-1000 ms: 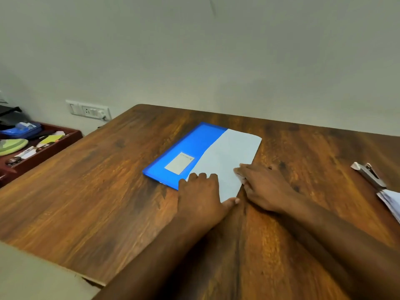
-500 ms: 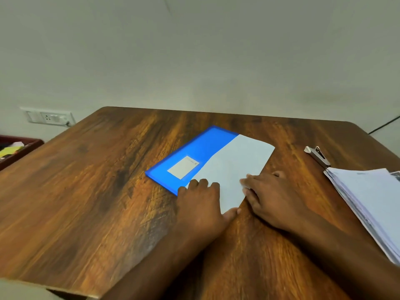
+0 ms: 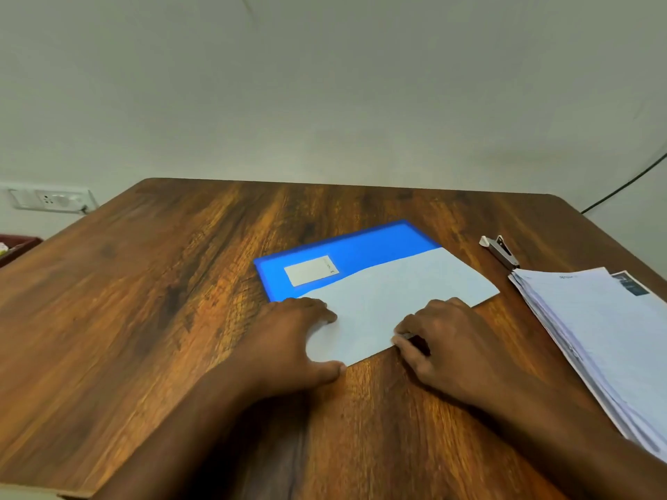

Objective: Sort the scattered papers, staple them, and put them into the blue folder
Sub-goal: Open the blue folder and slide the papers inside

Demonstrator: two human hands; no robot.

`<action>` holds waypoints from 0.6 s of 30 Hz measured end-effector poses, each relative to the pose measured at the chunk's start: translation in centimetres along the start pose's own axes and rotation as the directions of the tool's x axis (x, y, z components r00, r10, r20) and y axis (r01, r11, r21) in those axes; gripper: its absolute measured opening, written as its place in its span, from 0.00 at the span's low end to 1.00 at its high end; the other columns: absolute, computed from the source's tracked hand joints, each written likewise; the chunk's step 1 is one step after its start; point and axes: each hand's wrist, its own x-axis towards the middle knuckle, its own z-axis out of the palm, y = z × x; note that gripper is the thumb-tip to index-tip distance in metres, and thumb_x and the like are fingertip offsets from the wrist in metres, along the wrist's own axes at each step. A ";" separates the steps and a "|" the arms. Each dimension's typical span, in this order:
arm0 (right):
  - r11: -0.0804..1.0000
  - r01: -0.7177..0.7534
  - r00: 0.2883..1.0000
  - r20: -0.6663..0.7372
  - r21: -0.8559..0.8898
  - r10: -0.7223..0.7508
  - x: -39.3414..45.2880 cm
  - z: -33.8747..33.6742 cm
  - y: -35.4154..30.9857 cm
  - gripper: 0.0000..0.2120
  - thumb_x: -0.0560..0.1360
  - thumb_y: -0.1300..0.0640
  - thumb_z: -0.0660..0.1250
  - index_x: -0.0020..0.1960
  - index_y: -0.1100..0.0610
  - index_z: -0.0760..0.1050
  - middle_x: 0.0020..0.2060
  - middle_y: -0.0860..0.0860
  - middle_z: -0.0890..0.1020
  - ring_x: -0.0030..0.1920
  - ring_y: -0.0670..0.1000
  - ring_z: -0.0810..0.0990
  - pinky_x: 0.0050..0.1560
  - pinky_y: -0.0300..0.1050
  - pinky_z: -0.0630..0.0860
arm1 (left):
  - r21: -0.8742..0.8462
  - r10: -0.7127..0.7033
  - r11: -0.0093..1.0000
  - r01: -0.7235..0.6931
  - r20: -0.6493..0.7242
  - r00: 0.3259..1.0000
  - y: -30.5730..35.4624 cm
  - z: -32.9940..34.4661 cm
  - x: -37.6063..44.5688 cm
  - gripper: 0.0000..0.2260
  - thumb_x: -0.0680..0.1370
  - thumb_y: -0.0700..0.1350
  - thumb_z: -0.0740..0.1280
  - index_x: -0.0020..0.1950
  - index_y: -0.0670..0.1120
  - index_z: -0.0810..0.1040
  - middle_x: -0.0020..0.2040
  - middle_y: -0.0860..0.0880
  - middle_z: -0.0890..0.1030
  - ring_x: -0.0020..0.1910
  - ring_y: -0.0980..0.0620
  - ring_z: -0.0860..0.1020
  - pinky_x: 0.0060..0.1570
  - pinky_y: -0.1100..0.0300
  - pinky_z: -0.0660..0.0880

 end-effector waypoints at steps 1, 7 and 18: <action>1.000 0.006 1.000 -0.002 0.030 -0.006 0.1 -0.1 0.2 0.14 0.79 0.40 0.66 0.52 0.46 0.86 0.44 0.41 0.86 0.44 0.43 0.80 0.50 0.42 0.74 | -0.013 0.007 1.000 -0.007 0.026 1.000 -0.5 -0.3 0.2 0.44 0.62 0.77 0.60 0.76 0.60 0.72 0.78 0.61 0.69 0.77 0.59 0.66 0.76 0.58 0.59; 0.963 -0.106 0.994 0.020 0.246 0.104 2.9 -0.2 3.0 0.16 0.74 0.40 0.75 0.58 0.45 0.84 0.51 0.41 0.85 0.49 0.41 0.80 0.53 0.46 0.80 | -0.062 0.034 0.998 -0.027 0.112 0.993 -2.8 -2.2 1.6 0.38 0.65 0.66 0.72 0.75 0.59 0.73 0.78 0.60 0.69 0.76 0.59 0.67 0.76 0.62 0.61; 0.921 -0.253 0.963 0.166 0.296 0.211 8.9 -0.2 7.5 0.33 0.71 0.40 0.78 0.72 0.51 0.76 0.69 0.45 0.78 0.59 0.45 0.76 0.50 0.38 0.68 | -0.050 -0.116 0.992 0.113 -0.049 0.992 -4.4 -1.5 6.4 0.44 0.72 0.69 0.75 0.81 0.51 0.67 0.78 0.50 0.72 0.75 0.49 0.71 0.73 0.52 0.69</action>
